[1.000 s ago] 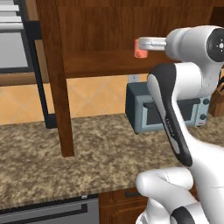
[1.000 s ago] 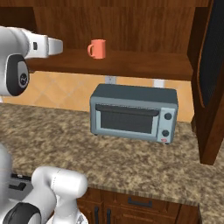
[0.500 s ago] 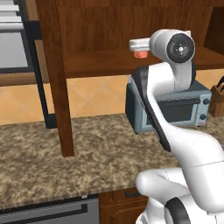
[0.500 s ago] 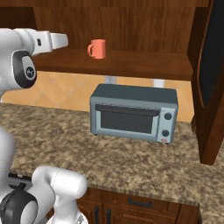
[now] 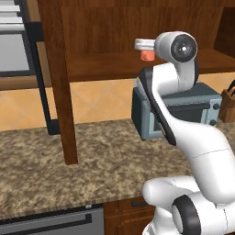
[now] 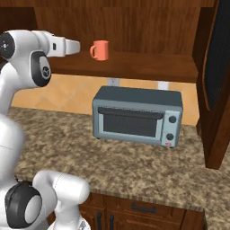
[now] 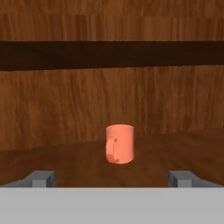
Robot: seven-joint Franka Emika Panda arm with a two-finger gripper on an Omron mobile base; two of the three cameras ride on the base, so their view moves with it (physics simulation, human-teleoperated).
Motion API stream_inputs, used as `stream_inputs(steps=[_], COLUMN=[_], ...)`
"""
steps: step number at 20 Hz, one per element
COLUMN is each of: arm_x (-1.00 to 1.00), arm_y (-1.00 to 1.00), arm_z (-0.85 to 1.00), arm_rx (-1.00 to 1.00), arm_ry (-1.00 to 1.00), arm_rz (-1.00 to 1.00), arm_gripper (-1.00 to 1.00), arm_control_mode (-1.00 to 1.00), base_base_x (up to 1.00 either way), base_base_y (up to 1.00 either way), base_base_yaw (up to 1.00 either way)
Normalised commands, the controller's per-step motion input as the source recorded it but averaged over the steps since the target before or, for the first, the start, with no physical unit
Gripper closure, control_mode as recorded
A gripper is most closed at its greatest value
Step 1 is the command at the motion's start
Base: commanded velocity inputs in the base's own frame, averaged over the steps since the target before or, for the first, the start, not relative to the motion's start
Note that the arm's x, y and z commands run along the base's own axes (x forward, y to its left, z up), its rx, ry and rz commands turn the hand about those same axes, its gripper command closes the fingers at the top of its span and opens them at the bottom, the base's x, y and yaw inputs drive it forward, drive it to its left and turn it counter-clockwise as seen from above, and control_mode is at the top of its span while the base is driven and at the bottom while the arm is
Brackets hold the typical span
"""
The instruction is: Gather all objects into one cabinet and sort the glasses and bowls to opposite sides.
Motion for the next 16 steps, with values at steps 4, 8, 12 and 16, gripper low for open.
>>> stream_inputs(steps=[4,8,12,16], arm_x=[0.49,0.39,0.36,0.26], arm_y=[-0.24,-0.01,0.0,-0.11], arm_z=[0.0,0.0,0.0,0.0], arm_rx=[0.28,0.08,0.0,-0.05], arm_ry=[0.0,0.0,0.05,0.08], arm_rz=[0.0,0.0,0.0,0.0], arm_gripper=[-1.0,-1.0,-1.0,-1.0], arm_control_mode=[-1.0,-1.0,-1.0,-1.0], base_base_x=[0.0,0.0,0.0,0.0], base_base_y=[0.0,0.0,0.0,0.0], base_base_yaw=[0.0,0.0,0.0,0.0])
